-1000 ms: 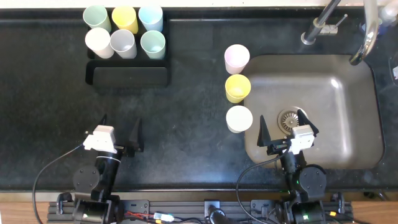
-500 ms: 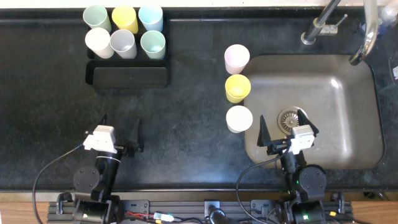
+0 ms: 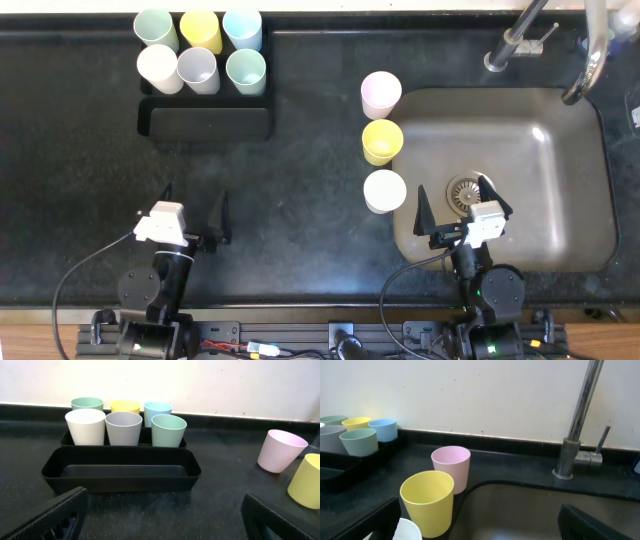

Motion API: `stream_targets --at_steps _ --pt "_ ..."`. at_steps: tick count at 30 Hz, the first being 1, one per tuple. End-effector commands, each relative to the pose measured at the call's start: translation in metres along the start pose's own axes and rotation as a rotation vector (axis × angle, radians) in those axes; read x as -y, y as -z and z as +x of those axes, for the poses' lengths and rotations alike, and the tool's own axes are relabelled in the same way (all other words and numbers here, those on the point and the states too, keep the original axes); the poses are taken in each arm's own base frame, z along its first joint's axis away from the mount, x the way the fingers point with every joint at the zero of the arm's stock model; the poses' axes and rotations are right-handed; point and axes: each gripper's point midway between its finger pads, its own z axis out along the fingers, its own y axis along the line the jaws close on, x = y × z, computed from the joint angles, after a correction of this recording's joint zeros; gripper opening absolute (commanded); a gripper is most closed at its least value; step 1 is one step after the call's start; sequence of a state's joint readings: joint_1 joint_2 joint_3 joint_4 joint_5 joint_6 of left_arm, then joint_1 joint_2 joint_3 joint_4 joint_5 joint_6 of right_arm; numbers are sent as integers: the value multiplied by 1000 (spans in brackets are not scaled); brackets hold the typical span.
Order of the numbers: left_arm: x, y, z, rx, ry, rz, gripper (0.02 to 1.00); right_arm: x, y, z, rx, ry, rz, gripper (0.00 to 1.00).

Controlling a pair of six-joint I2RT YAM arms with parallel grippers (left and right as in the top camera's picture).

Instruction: Store Cups

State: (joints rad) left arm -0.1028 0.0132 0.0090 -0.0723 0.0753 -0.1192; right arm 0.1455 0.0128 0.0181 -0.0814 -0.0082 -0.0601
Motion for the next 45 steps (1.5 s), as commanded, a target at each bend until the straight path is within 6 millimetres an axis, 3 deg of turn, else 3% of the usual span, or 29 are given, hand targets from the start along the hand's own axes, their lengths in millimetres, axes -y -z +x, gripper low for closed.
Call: stream_targets --at_steps 1,6,10,17,21,24,30,39,45 --pt "3 0 -6 25 -16 15 1000 1 0 3 0 4 3 998" --pt "9 -3 -42 129 -26 41 1000 1 0 3 0 4 3 998" --pt "15 -18 -74 84 -23 52 1000 1 0 3 0 4 3 998" --pt "49 -67 -147 -145 -2 157 1000 1 0 3 0 4 3 998" --pt "74 -99 -173 -284 1 202 1000 1 0 3 0 4 3 996" --pt "93 -126 -181 -389 57 194 1000 1 0 3 0 4 3 993" --pt "141 -172 -166 -600 137 157 1000 1 0 3 0 4 3 998" --pt "216 -214 -87 -902 170 83 1000 1 0 3 0 4 3 998" --pt "220 -242 -45 -973 135 -57 1000 1 0 3 0 4 3 996"
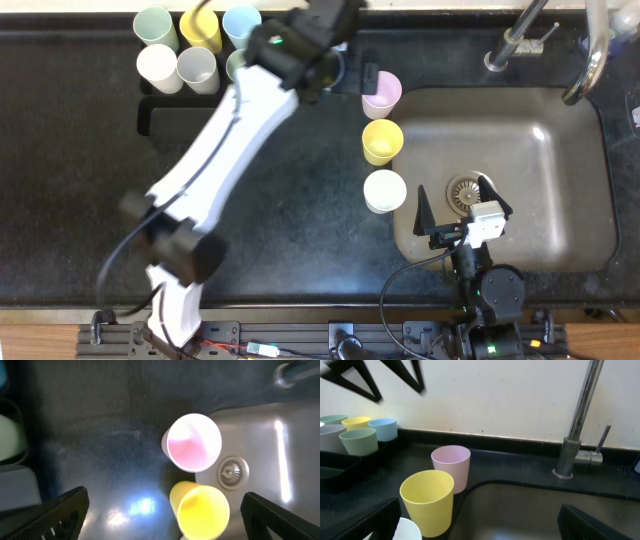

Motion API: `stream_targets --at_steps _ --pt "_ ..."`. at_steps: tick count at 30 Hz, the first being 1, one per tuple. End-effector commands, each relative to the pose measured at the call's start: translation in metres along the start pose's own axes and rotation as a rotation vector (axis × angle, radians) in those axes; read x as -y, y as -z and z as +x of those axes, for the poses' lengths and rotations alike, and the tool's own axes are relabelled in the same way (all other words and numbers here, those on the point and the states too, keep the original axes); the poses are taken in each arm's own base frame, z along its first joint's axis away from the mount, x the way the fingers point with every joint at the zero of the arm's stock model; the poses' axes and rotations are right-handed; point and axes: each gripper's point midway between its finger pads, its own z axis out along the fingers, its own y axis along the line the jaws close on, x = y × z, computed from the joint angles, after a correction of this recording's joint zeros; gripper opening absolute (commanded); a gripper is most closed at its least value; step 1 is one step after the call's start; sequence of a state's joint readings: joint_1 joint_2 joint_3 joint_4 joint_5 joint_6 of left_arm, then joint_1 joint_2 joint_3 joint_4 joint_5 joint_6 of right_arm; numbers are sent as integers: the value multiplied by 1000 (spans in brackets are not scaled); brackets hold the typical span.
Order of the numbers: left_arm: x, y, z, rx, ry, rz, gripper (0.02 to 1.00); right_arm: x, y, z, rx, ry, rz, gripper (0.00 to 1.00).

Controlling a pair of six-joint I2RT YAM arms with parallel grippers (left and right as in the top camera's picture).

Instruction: Store Cups

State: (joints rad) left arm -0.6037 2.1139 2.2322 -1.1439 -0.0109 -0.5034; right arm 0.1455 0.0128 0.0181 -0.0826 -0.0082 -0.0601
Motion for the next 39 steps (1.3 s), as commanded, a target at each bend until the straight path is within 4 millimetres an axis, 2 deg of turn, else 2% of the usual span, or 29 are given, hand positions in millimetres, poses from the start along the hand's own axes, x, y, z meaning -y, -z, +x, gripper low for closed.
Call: stream_targets --at_steps 1,12,17,24,27,29,35,39 --pt "-9 -20 -13 19 87 -102 1000 1 0 3 1 4 3 998" --pt "-17 -91 -8 -15 120 -150 974 1 0 3 1 4 3 998" --pt "-19 -112 -10 -5 129 -153 963 1 0 3 1 4 3 996" --pt "-23 -130 -3 -27 129 -162 958 1 0 3 1 4 3 998" --pt "-23 -142 5 -58 129 -157 906 1 0 3 1 4 3 996" --pt "-24 -147 9 -70 127 -160 809 1 0 3 1 4 3 998" --pt "-20 -147 8 -68 121 -147 667 1 0 3 1 4 3 998" --pt "-15 -147 9 -70 119 -129 509 1 0 3 1 4 3 996"
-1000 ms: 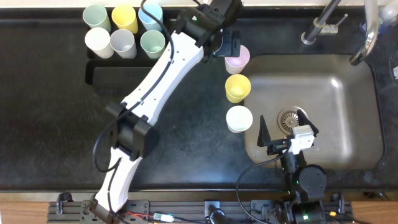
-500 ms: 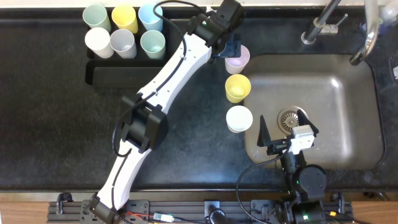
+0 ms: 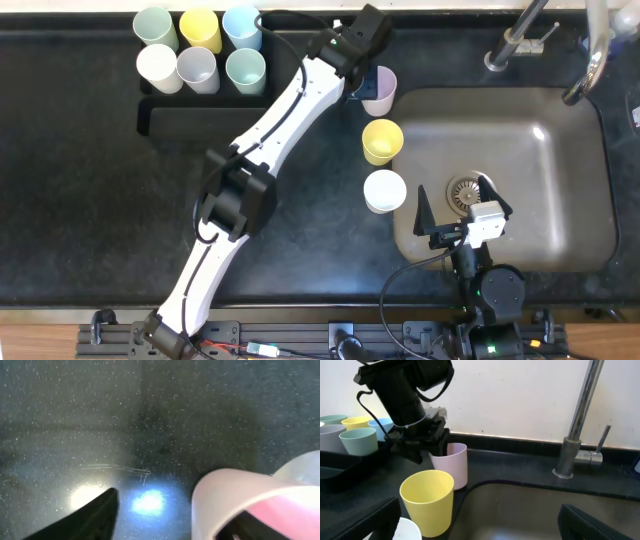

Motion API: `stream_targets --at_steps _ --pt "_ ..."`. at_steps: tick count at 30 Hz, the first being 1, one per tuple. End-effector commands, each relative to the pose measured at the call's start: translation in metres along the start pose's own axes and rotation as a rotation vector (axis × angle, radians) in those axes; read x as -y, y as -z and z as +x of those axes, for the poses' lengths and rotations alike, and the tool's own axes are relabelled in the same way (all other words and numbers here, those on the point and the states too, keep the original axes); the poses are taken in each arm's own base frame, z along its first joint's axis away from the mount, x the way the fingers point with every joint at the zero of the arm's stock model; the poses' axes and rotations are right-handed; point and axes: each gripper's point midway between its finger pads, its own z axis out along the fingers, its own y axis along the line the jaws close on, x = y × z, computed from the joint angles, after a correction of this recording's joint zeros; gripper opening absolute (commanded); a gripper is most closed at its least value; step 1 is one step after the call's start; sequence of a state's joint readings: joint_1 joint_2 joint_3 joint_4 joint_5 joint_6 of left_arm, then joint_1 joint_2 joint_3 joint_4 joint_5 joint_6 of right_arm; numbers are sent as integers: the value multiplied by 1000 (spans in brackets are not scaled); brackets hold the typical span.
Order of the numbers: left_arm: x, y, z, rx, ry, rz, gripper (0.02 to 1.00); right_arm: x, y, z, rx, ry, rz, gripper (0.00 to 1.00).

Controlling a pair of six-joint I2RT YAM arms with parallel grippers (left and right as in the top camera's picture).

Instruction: Store Cups

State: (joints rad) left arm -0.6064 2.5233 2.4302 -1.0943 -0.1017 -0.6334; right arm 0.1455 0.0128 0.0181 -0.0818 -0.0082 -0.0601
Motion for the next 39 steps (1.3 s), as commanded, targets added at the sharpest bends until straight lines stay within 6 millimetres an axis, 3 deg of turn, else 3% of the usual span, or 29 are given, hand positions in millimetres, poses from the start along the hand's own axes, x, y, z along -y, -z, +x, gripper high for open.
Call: stream_targets --at_steps 1,5,9,12,15,20,24,27,33,39 --pt "10 5 -6 17 0 37 470 1 0 3 0 4 3 998" --pt "12 6 -4 13 -7 44 314 1 0 3 0 4 3 998" --pt "14 11 -4 7 -10 58 73 1 0 3 0 4 3 998" --pt "14 25 -7 20 -9 61 34 1 0 3 0 4 3 998" --pt "12 54 -19 74 -31 62 34 1 0 3 0 4 3 998" --pt "-20 140 -45 212 -19 -2 31 1 0 3 0 4 3 996" --pt "-75 214 -59 325 17 -79 31 1 0 3 0 4 3 996" --pt "-130 252 -57 365 90 -137 34 1 0 3 0 4 3 998" --pt "-243 282 -29 369 262 -244 36 1 0 3 0 4 3 998" --pt "-328 276 -3 278 292 -298 34 1 0 3 0 4 3 998"
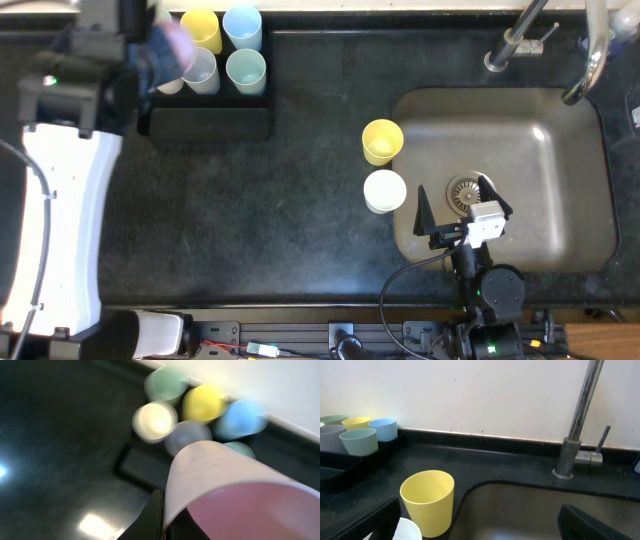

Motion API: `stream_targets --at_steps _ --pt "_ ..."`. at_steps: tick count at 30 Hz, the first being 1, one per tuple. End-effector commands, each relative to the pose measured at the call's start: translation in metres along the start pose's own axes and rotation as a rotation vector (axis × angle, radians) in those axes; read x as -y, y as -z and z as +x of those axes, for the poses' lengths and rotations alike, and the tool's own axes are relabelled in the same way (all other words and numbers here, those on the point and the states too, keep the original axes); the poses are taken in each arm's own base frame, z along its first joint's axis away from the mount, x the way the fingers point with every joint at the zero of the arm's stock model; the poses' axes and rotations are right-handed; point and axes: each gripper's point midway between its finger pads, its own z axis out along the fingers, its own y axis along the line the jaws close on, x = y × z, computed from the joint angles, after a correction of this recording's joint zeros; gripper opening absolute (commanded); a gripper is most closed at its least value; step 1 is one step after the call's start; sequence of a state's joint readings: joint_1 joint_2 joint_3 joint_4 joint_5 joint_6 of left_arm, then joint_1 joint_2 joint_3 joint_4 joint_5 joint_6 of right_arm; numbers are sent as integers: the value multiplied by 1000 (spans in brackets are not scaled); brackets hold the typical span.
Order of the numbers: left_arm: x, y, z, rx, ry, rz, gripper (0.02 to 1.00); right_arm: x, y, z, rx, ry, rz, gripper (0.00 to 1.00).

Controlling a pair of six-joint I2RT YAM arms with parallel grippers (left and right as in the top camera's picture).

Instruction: Store Cups

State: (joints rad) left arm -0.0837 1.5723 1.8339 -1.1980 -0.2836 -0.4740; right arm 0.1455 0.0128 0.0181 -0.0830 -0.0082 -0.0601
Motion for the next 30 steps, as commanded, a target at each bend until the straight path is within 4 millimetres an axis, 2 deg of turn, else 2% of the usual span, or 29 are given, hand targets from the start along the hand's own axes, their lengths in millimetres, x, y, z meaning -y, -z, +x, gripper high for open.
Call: stream_targets --at_steps 1,4,7,14,24,30 --pt "-41 -28 6 -82 -72 -20 34 1 0 3 2 4 3 998" --pt "-64 -49 5 -108 -101 -24 34 1 0 3 2 4 3 998" --pt "-78 -71 7 -149 -123 -32 34 1 0 3 2 4 3 998" --pt "-63 -127 23 -256 -185 65 34 1 0 3 2 4 3 996" --pt "-60 -157 36 -318 -201 76 34 1 0 3 2 4 3 998" --pt "-62 -164 48 -369 -202 72 34 1 0 3 2 4 3 998"
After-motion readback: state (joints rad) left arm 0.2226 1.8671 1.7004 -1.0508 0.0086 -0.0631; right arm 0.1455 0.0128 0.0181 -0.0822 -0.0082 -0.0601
